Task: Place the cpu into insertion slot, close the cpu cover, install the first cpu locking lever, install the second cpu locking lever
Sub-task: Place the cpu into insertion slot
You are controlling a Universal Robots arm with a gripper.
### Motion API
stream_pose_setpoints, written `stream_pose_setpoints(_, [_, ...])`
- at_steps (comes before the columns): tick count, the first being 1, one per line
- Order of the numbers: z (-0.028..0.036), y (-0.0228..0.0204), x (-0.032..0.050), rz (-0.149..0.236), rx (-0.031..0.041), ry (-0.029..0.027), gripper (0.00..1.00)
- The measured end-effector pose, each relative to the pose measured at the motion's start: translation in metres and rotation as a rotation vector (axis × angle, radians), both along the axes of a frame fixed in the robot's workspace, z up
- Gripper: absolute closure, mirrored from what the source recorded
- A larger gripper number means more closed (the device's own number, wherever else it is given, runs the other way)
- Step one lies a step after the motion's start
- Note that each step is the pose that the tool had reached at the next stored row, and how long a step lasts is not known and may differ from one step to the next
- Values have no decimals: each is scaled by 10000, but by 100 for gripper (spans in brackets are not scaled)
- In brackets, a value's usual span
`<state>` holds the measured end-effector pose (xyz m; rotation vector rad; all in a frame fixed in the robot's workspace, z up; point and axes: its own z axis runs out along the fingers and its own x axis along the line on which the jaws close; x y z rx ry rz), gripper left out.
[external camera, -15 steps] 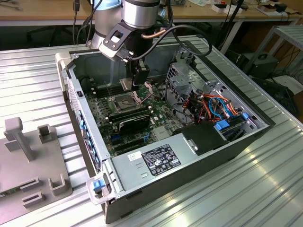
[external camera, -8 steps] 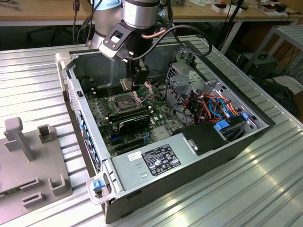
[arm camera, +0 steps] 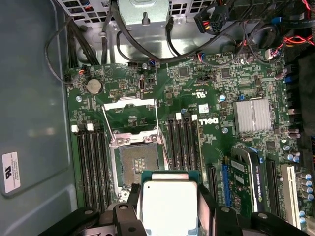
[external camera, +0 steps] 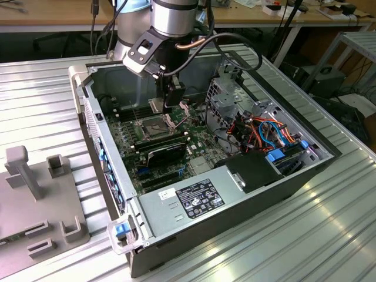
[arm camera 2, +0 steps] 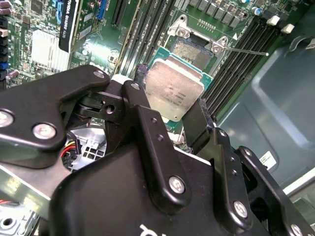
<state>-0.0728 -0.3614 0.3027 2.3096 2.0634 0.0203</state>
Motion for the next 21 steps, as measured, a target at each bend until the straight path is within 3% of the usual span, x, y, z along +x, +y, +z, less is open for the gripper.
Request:
stream_pose_setpoints(10, [-264, 0, 1, -1, 0, 0, 45])
stream_pose_setpoints(21, [-267, 0, 1, 0, -32, 0, 45])
